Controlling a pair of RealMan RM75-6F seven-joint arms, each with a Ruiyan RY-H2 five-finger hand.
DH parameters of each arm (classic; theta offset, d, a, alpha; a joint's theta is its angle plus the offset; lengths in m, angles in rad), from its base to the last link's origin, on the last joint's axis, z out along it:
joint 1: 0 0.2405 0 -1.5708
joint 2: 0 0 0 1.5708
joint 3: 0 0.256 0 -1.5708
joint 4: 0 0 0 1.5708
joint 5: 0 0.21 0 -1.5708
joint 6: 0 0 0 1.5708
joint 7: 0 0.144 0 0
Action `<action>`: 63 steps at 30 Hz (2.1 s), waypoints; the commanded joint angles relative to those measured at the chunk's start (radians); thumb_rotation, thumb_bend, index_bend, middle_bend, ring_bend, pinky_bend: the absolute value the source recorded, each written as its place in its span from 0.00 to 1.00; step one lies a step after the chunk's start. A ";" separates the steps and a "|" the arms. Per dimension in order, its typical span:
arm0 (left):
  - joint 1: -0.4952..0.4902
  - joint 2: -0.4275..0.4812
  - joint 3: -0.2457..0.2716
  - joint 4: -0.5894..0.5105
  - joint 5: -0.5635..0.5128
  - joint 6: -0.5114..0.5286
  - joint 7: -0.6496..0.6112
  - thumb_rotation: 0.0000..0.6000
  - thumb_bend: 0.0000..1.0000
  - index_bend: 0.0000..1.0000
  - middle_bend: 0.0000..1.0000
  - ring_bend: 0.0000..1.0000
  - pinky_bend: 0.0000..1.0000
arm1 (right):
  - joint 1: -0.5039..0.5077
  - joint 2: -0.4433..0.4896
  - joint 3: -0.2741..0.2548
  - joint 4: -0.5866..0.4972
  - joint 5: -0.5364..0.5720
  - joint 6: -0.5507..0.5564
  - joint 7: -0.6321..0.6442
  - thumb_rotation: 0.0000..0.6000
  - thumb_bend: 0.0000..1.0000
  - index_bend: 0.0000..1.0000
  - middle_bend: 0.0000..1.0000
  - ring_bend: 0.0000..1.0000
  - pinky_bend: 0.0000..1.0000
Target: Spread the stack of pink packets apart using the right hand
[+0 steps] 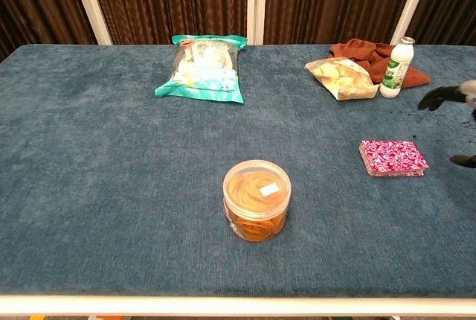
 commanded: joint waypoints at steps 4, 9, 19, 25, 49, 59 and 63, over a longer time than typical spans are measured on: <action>0.003 0.002 0.001 0.005 -0.003 0.002 -0.009 1.00 0.14 0.11 0.08 0.00 0.08 | 0.057 -0.048 -0.012 0.015 0.085 -0.021 -0.079 1.00 0.16 0.20 0.19 0.76 0.83; 0.006 0.003 0.001 0.012 -0.007 0.003 -0.022 1.00 0.14 0.11 0.08 0.00 0.08 | 0.094 -0.073 -0.028 0.020 0.157 -0.014 -0.147 1.00 0.16 0.20 0.19 0.76 0.83; 0.008 0.006 -0.002 0.020 -0.012 0.005 -0.037 1.00 0.14 0.11 0.08 0.00 0.08 | 0.148 -0.111 -0.051 0.043 0.224 -0.003 -0.190 1.00 0.17 0.21 0.19 0.76 0.83; 0.010 0.007 -0.002 0.024 -0.016 0.005 -0.049 1.00 0.14 0.11 0.08 0.00 0.08 | 0.167 -0.133 -0.061 0.059 0.245 0.015 -0.193 1.00 0.17 0.26 0.22 0.76 0.83; 0.017 -0.001 -0.002 0.050 -0.024 0.004 -0.074 1.00 0.14 0.11 0.08 0.00 0.08 | 0.219 -0.171 -0.088 0.099 0.291 0.033 -0.172 1.00 0.20 0.28 0.25 0.76 0.83; 0.019 -0.002 -0.002 0.055 -0.027 0.003 -0.082 1.00 0.14 0.11 0.08 0.00 0.08 | 0.226 -0.180 -0.096 0.111 0.278 0.044 -0.151 1.00 0.21 0.32 0.29 0.76 0.83; 0.019 -0.002 -0.002 0.056 -0.025 0.004 -0.085 1.00 0.14 0.11 0.08 0.00 0.08 | 0.224 -0.184 -0.100 0.116 0.269 0.054 -0.142 1.00 0.22 0.36 0.33 0.76 0.83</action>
